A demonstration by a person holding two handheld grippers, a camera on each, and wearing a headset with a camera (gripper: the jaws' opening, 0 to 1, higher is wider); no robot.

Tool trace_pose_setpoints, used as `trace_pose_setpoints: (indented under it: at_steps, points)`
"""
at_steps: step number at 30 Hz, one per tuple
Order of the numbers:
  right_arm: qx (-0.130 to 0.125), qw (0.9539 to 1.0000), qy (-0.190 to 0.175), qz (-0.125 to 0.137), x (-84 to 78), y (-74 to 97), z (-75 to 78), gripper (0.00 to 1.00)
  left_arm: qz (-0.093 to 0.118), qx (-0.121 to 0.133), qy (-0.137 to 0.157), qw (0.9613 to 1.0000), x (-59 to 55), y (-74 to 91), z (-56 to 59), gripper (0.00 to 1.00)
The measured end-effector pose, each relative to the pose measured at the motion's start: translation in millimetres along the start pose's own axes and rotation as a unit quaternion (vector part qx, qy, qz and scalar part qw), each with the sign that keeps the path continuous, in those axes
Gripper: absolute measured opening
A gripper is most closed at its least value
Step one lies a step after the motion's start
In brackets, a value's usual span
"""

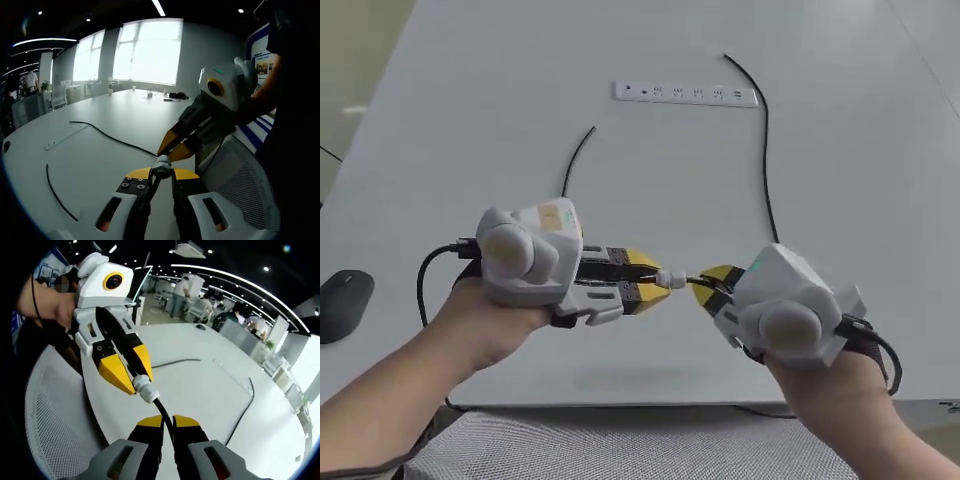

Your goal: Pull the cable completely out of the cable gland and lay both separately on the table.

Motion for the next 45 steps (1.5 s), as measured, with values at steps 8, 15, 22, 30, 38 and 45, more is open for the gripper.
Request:
trace_pose_setpoints:
  at_steps: [8, 15, 22, 30, 38, 45]
  points:
    - [-0.007, 0.9989, -0.044, 0.013, -9.2, 1.8, 7.5, 0.01, 0.002, 0.003, 0.000, 1.0000, 1.6, -0.9, -0.6, 0.15]
    - [-0.018, 0.9960, -0.085, 0.018, -22.3, 4.3, 16.9, 0.01, 0.005, 0.005, 0.003, 1.0000, 3.2, -0.7, -2.3, 0.15]
    - [-0.028, 0.9895, -0.139, 0.024, -38.2, 6.9, 26.8, 0.01, 0.005, 0.004, 0.000, 1.0000, 4.2, -1.1, -2.9, 0.15]
    - [-0.036, 0.9789, -0.200, 0.022, -60.5, 5.2, 35.8, 0.00, 0.004, 0.004, -0.002, 1.0000, 4.2, -2.7, -2.7, 0.15]
    - [-0.040, 0.9737, -0.224, 0.012, -77.0, 3.1, 37.3, 0.00, 0.001, 0.003, -0.004, 1.0000, 1.9, -4.9, -1.5, 0.15]
    - [-0.041, 0.9757, -0.215, 0.007, -76.7, 4.0, 34.7, 0.00, -0.001, 0.005, -0.003, 1.0000, 0.9, -4.5, -0.8, 0.15]
Point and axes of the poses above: the centre of the closed fingertips' face, and the gripper's own axes: y roughly backward along the fingers, z roughly to its right, x roughly out of its top, the point moved 3 cm from there along y, roughly backward along the fingers, and after that the axes turned 15 degrees about x, right-handed, at the moved point
